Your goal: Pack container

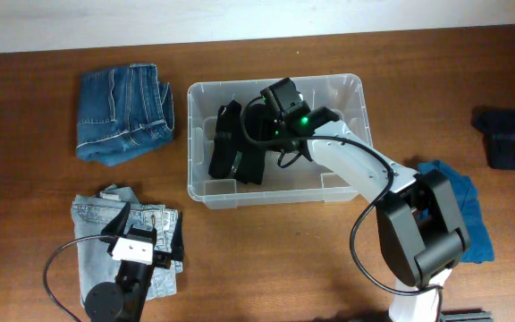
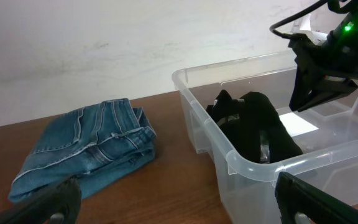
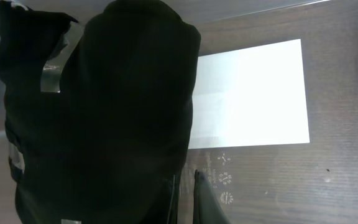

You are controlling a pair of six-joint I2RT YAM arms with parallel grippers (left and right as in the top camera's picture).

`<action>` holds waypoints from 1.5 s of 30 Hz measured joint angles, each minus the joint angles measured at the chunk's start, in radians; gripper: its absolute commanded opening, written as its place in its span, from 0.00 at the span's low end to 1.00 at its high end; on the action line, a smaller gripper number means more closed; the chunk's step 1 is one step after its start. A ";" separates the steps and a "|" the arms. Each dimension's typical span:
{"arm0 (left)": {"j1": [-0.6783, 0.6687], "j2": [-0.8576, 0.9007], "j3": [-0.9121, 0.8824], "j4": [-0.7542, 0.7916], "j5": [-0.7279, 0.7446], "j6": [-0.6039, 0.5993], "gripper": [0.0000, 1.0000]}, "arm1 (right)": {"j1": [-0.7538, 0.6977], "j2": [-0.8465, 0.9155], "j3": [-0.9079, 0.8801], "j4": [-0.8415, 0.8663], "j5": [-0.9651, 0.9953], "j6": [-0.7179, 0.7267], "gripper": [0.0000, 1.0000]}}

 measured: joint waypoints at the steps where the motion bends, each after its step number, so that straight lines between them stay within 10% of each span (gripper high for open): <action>1: 0.000 0.000 0.000 0.000 0.000 0.000 0.99 | 0.000 0.000 -0.004 0.007 0.001 0.002 0.04; 45: 0.000 0.000 0.000 0.000 0.000 0.000 0.99 | 0.046 0.065 -0.050 0.167 0.000 -0.062 0.05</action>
